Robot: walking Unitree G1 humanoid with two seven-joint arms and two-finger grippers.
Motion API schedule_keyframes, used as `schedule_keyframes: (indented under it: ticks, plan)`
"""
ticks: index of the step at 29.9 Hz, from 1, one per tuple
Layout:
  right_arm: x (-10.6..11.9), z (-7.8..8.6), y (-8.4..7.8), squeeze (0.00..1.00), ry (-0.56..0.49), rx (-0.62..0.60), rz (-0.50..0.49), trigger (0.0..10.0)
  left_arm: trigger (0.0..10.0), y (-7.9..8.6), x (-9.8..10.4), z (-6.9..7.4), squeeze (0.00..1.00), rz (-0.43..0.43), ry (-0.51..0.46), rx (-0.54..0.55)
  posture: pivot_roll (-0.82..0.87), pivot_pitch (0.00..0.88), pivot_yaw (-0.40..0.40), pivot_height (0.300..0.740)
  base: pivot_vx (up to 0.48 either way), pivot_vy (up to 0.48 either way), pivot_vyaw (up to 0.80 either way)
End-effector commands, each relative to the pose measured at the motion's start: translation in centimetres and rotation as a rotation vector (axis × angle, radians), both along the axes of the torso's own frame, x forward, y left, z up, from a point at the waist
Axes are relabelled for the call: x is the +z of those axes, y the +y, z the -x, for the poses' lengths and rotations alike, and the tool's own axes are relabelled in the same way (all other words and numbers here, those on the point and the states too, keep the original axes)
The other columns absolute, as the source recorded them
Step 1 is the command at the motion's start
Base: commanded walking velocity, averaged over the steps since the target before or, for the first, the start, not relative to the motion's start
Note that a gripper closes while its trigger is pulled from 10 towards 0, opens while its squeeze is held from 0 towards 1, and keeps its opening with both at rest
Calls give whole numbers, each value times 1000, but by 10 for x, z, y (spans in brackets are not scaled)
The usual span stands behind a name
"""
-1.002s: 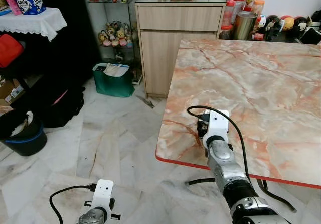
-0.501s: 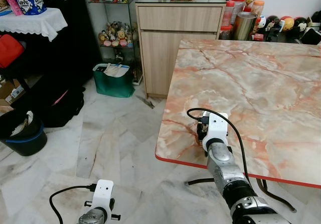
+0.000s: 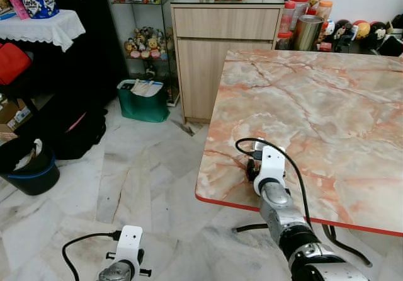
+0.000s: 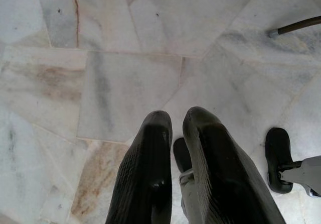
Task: Setting the table
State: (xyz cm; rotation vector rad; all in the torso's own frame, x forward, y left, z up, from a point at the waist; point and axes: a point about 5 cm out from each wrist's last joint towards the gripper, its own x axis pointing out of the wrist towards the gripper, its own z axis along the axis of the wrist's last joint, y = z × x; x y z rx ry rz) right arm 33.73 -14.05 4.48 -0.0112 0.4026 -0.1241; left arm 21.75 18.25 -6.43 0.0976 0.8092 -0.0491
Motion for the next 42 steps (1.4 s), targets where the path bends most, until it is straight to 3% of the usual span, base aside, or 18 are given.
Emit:
schedule_keyframes:
  ticks: [1,2,42]
  plan:
    - [-3,1,2,0,23,-3,-16,5686,10000,0,-2,3,0,0,24,-5,-30,0,27,740,0,0,0]
    - [-3,1,2,0,22,-1,-17,0,10000,0,-2,3,0,1,25,-6,-30,0,27,740,0,0,0]
    - [1,-2,5,0,-6,24,-12,0,10000,-6,-3,3,0,22,41,-25,-29,0,26,740,0,0,0]
